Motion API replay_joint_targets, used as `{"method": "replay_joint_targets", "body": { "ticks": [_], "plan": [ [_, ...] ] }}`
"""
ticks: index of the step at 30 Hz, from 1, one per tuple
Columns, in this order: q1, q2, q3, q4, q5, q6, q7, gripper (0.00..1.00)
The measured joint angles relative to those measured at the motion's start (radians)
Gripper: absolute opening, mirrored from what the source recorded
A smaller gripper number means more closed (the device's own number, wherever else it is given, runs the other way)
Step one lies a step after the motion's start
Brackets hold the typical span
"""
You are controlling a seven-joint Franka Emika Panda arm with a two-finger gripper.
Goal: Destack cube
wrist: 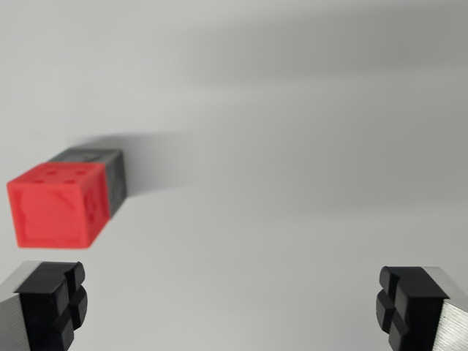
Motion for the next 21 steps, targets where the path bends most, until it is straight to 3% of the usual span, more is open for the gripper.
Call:
{"method": "replay_joint_targets", "body": {
  "ticks": [21],
  "plan": [
    [0.073,0.01,0.045,-0.101,0.0,0.127,0.095,1.0]
  ]
}}
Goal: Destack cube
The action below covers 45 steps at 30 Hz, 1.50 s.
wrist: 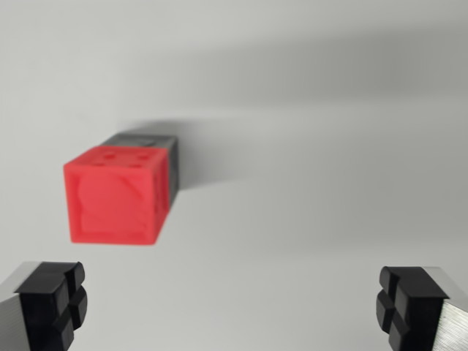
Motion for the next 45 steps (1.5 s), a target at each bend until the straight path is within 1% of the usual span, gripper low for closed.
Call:
{"method": "replay_joint_targets", "body": {
  "ticks": [5,9,13,17,23,26,34,40,45],
  "plan": [
    [0.018,0.008,0.01,-0.016,0.0,0.029,0.023,1.0],
    [0.039,0.021,0.02,-0.031,-0.002,0.058,0.049,1.0],
    [0.056,0.032,0.029,-0.043,-0.005,0.084,0.071,1.0],
    [0.077,0.047,0.037,-0.053,-0.009,0.113,0.099,1.0],
    [0.107,0.072,0.047,-0.063,-0.015,0.15,0.133,1.0],
    [0.111,0.087,0.046,-0.067,-0.019,0.173,0.137,1.0],
    [0.113,0.169,0.039,-0.074,-0.029,0.255,0.143,1.0],
    [0.117,0.218,0.034,-0.075,-0.038,0.308,0.15,1.0],
    [0.12,0.254,0.03,-0.074,-0.042,0.343,0.154,1.0]
  ]
}}
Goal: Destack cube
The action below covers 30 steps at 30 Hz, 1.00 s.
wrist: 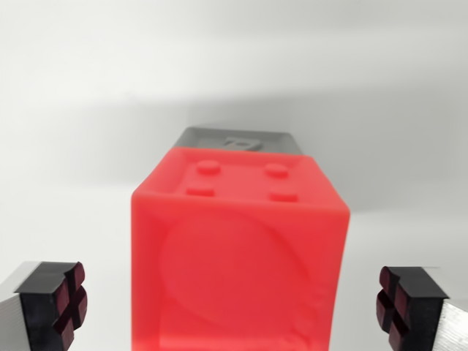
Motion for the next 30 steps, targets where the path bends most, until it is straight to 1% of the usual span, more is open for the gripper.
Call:
{"method": "replay_joint_targets", "body": {
  "ticks": [8,14,15,30],
  "plan": [
    [0.007,0.047,-0.008,0.005,-0.004,0.043,0.003,1.0],
    [0.011,0.063,-0.012,0.007,-0.004,0.056,0.003,1.0],
    [0.011,0.064,-0.013,0.008,-0.004,0.057,0.003,0.0],
    [0.013,0.064,-0.014,0.008,-0.004,0.058,0.003,0.0]
  ]
}}
